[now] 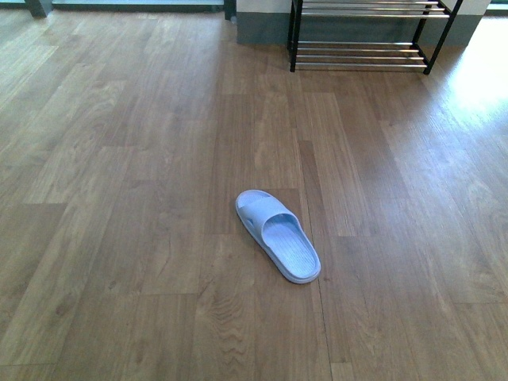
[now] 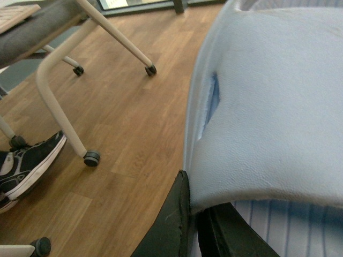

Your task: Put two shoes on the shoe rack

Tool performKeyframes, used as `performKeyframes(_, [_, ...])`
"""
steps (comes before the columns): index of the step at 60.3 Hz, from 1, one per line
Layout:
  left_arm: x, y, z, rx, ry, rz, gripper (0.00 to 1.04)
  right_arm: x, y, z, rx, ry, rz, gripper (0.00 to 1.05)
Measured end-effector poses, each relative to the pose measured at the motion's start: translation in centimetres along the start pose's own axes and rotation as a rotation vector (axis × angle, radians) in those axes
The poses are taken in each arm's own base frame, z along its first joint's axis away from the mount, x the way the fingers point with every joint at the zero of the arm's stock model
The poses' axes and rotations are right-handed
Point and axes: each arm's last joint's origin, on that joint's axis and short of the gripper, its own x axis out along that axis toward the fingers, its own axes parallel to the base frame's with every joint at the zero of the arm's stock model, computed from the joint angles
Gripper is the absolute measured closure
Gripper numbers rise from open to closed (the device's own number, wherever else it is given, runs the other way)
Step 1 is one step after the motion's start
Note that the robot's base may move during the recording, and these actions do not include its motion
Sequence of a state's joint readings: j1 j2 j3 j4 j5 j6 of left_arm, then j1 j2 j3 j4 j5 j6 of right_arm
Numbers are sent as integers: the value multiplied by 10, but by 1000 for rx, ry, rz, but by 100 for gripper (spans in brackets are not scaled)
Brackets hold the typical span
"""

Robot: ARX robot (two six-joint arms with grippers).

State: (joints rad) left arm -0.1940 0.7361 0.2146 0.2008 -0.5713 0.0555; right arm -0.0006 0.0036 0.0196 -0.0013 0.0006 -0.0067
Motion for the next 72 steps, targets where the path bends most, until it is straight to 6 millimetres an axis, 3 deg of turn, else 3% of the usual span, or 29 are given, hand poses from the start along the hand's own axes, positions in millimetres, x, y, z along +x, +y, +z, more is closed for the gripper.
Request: performKeyframes(72, [-3,2,1,-3,-18,3,103,0,0,0,0,0,2,9])
